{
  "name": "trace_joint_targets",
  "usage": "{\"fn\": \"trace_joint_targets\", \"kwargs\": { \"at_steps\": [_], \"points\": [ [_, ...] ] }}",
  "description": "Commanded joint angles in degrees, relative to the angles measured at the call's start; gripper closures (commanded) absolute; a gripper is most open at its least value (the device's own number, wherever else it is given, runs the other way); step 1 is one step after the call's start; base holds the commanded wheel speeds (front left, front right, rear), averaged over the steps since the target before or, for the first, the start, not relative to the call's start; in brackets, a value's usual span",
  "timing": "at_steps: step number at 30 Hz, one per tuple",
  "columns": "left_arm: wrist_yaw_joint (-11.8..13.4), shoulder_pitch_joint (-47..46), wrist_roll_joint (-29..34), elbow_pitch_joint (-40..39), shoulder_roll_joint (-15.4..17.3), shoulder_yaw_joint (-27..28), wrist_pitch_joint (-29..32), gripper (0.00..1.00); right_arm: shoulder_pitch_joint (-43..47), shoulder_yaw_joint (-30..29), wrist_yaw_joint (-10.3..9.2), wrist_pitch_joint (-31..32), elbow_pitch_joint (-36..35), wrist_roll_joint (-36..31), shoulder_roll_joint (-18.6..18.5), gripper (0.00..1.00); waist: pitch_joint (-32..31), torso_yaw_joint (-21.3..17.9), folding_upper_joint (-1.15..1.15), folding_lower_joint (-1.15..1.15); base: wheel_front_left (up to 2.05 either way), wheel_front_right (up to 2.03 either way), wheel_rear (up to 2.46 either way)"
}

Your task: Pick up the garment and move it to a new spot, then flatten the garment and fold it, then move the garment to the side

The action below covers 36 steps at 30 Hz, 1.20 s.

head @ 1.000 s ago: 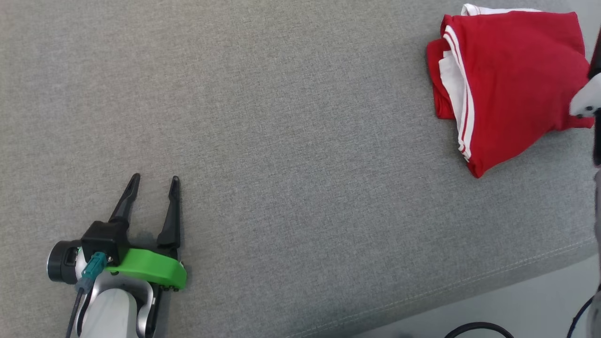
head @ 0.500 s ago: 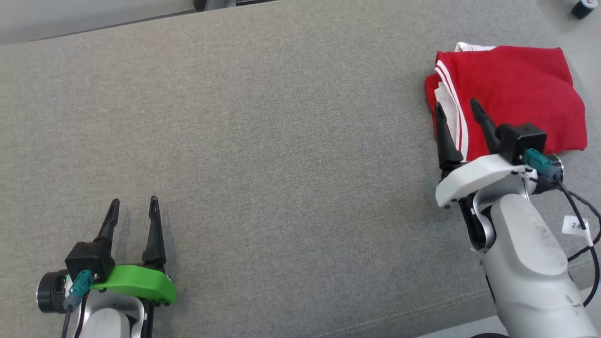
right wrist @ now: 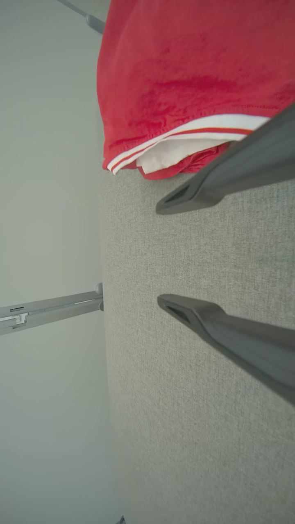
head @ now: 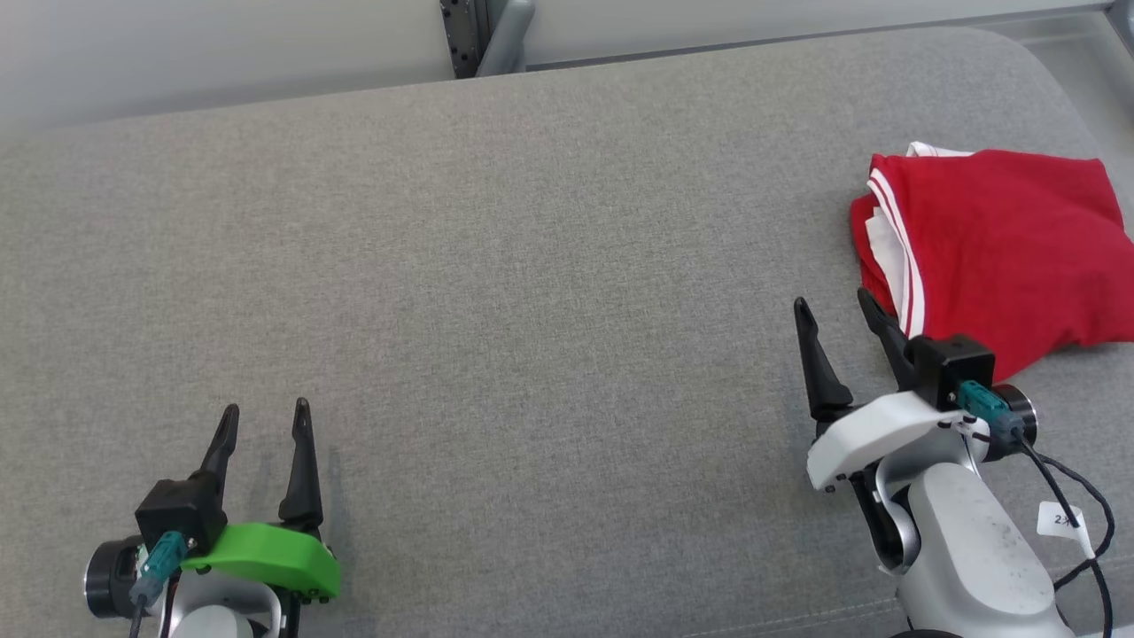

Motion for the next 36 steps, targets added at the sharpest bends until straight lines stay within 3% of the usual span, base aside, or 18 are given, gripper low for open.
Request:
{"fn": "trace_joint_targets", "kwargs": {
  "at_steps": [1, 7, 14, 36],
  "points": [
    [0.1, 1.2, -0.8, 0.3, 0.0, -0.1, 0.1, 0.0, 1.7, -0.4, -0.12, 0.0, -0.5, -1.0, -0.3, 0.0, -2.7, 1.8, 0.0, 0.0, 0.0, 0.0, 0.0],
    [0.6, 4.0, -2.2, 0.7, 0.0, -0.1, 0.1, 0.0, 6.3, -1.5, -0.11, 0.0, -2.9, -5.2, -0.2, 0.0, -6.6, 2.9, 0.0, 0.0, 0.0, 0.0, 0.0],
    [1.1, 6.2, -2.9, 1.4, 0.0, -0.3, 0.1, 0.0, 9.8, -2.1, -0.11, 0.0, -3.7, -4.9, -0.1, 0.0, -9.3, 3.4, 0.0, 0.0, 0.0, 0.0, 0.0],
    [1.0, 7.5, -3.9, 0.8, 0.0, -1.0, 0.1, 0.0, 11.4, -0.2, -0.11, 0.0, -5.6, -3.5, -0.1, 0.0, -9.6, 3.0, 0.0, 0.0, 0.0, 0.0, 0.0]
  ]
}}
